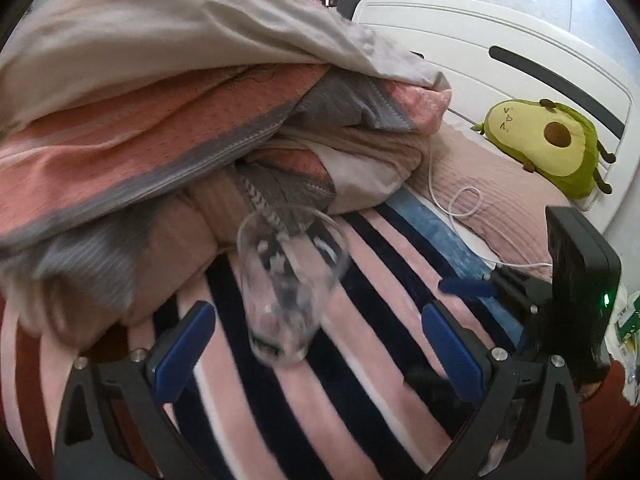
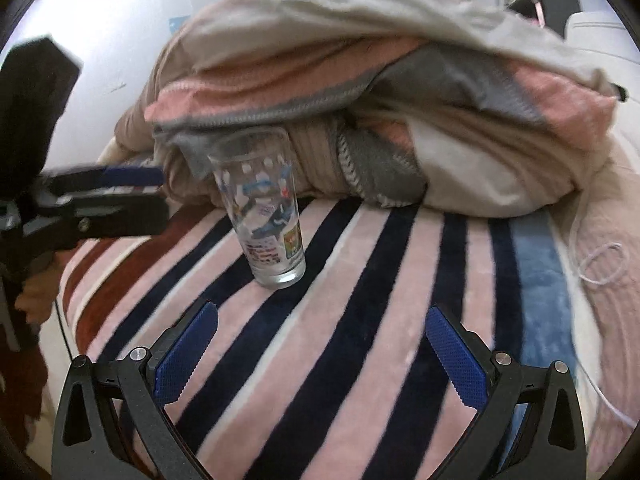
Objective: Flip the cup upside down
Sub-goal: 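Close the left gripper around the glass body, then lift the glass with the left gripper and rotate it base-up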
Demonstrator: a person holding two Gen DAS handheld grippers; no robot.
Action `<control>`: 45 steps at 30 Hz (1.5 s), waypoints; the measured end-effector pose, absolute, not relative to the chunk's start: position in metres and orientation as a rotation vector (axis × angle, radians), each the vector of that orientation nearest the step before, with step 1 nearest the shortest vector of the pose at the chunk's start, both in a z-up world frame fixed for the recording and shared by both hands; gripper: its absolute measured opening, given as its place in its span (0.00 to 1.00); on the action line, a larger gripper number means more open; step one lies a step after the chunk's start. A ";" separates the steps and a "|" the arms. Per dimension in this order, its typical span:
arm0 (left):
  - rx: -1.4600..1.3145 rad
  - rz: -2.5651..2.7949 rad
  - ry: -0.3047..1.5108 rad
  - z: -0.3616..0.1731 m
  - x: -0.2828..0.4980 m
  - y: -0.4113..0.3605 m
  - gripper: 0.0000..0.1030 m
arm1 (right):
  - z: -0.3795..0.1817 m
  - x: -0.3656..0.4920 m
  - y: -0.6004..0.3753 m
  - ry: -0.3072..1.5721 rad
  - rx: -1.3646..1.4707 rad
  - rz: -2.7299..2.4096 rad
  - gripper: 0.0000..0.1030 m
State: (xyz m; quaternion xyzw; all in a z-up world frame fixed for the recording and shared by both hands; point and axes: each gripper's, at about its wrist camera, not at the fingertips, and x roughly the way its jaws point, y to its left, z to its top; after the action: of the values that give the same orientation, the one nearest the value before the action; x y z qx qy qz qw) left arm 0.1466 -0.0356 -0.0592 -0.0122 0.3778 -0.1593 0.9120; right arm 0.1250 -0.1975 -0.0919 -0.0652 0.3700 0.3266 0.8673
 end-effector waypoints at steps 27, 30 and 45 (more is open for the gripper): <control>-0.252 -0.445 0.758 -0.075 0.158 0.001 0.62 | -0.131 0.192 -0.110 0.875 -0.057 1.036 0.65; -0.294 -0.459 0.757 -0.068 0.131 -0.014 0.62 | -0.116 0.159 -0.122 0.865 -0.096 1.009 0.61; -0.512 -0.539 0.830 -0.097 0.062 -0.055 0.62 | -0.101 0.066 -0.187 0.951 -0.244 0.808 0.60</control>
State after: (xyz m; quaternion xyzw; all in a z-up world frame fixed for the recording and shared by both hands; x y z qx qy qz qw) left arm 0.0616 -0.0553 -0.0972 -0.2430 0.3940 -0.2556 0.8487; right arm 0.0661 -0.1868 -0.1010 -0.1139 0.4443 0.3772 0.8046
